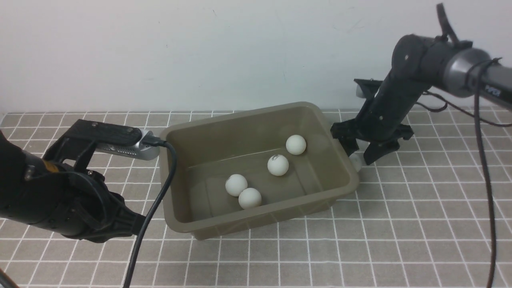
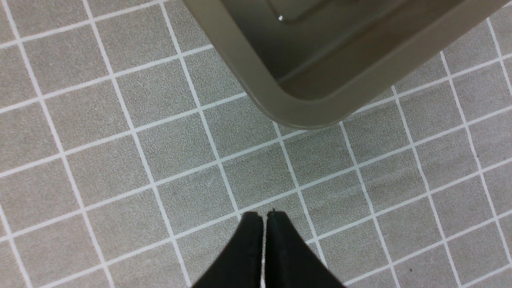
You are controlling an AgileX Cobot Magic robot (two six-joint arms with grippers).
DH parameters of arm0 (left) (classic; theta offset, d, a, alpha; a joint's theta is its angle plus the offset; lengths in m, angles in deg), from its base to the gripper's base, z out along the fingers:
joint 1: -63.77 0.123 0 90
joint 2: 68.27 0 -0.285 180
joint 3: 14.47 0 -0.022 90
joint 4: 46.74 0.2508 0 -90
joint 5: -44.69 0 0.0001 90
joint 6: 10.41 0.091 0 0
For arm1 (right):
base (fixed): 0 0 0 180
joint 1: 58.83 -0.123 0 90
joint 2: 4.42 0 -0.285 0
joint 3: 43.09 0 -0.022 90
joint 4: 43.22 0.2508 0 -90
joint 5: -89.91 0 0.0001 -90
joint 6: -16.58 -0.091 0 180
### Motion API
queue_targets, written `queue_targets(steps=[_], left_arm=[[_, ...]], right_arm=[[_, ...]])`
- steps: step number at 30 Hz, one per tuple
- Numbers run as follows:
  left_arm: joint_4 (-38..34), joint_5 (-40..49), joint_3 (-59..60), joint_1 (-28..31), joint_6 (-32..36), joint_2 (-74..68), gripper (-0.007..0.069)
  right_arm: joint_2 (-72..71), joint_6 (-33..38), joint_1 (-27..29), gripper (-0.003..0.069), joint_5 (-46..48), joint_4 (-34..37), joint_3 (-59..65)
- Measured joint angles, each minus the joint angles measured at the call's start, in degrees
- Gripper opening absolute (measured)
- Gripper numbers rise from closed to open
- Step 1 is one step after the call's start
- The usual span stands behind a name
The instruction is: Put the table tennis balls into the box on the grey coffee tablecloth.
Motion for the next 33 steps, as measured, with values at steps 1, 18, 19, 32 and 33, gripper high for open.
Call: queue_targets(steps=[1, 18, 19, 32, 33], left_arm=[[0.00, 0.00, 0.00, 0.00, 0.00, 0.00, -0.0005], [-1.03, -0.05, 0.00, 0.00, 0.16, 0.00, -0.0005], [-1.10, -0.05, 0.00, 0.00, 0.16, 0.00, -0.0005], [-1.46, -1.47, 0.00, 0.00, 0.36, 0.00, -0.0005], [-1.46, -1.36, 0.00, 0.00, 0.36, 0.00, -0.0005]], right_arm=[[0.08, 0.00, 0.01, 0.0459, 0.00, -0.01, 0.00], [-9.25, 5.39, -5.07, 0.0363, 2.08, 8.39, -6.87], [-8.66, 6.39, -7.22, 0.0363, 2.43, 7.77, -6.87], [-17.44, 2.11, -9.32, 0.0360, 2.88, -3.85, -3.62], [-20.93, 1.85, -9.31, 0.0281, 2.88, -4.36, -2.56]])
